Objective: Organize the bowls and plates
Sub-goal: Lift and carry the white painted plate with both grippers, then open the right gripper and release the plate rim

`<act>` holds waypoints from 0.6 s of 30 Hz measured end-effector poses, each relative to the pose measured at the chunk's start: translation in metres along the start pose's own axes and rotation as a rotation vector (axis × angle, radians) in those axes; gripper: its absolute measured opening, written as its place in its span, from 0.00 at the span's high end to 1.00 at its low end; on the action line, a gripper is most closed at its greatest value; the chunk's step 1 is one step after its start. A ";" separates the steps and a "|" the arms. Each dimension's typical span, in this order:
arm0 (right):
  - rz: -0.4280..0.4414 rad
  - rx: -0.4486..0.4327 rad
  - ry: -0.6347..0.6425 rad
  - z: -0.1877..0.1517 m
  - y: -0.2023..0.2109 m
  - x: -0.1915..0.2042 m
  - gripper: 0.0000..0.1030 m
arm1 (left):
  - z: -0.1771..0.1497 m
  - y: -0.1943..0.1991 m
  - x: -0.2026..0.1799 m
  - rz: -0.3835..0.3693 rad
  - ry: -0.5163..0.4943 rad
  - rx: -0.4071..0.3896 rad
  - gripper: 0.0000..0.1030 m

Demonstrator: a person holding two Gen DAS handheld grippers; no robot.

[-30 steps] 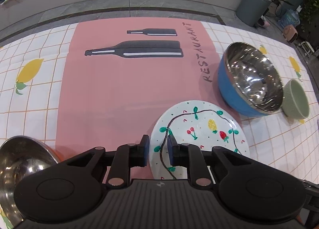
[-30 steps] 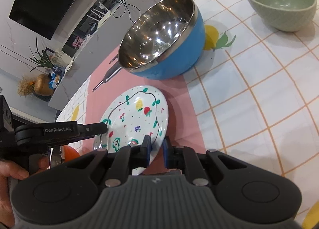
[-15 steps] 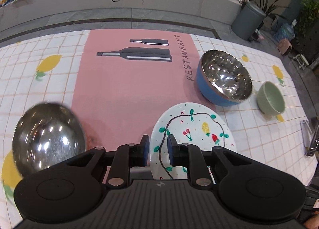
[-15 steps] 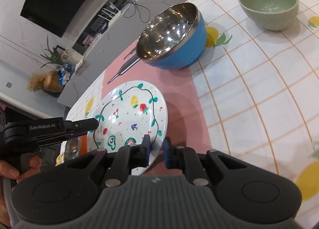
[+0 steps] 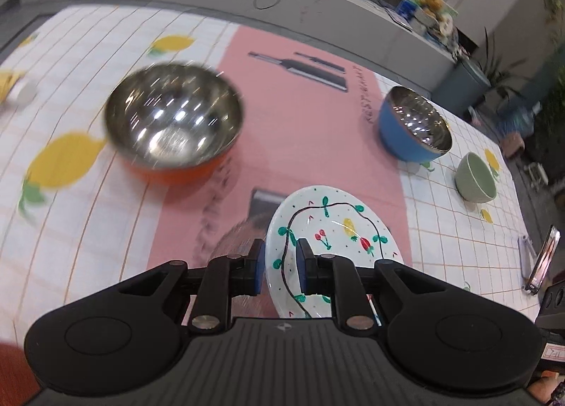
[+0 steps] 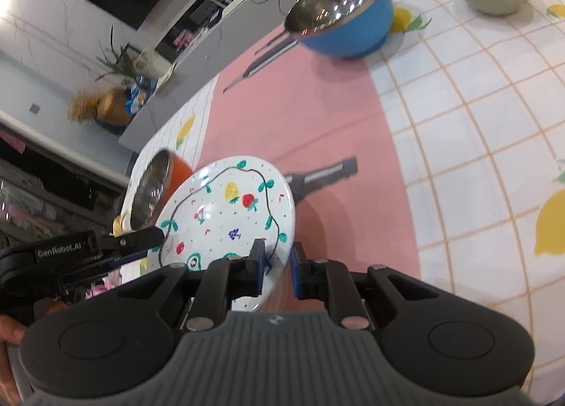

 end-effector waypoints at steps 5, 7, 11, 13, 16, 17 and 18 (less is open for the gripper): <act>-0.005 0.021 0.051 -0.008 -0.007 0.009 0.87 | -0.017 0.004 0.027 -0.035 0.077 -0.016 0.80; -0.008 0.028 0.061 -0.009 -0.009 0.010 0.87 | -0.021 0.003 0.033 -0.046 0.097 -0.020 0.80; -0.013 0.039 0.080 -0.012 -0.013 0.011 0.87 | -0.029 0.001 0.042 -0.062 0.089 -0.040 0.80; -0.023 0.046 0.090 -0.014 -0.015 0.011 0.87 | -0.032 -0.002 0.046 -0.077 0.102 -0.041 0.81; -0.032 0.055 0.102 -0.016 -0.019 0.011 0.87 | -0.034 -0.004 0.049 -0.081 0.107 -0.047 0.81; -0.033 0.056 0.109 -0.016 -0.020 0.012 0.88 | -0.034 -0.004 0.050 -0.076 0.102 -0.051 0.81; -0.032 0.057 0.116 -0.016 -0.020 0.013 0.88 | -0.035 -0.004 0.050 -0.072 0.097 -0.055 0.81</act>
Point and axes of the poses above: each gripper's, at about its wrist camera, not at the fingertips, and y roughly against the way its jaws point, x to its left, z to its top, the point moved 4 cm from there along -y, roughly the way its jaws point, and after that the axes turned 14 degrees about y, right-handed, at the moved point
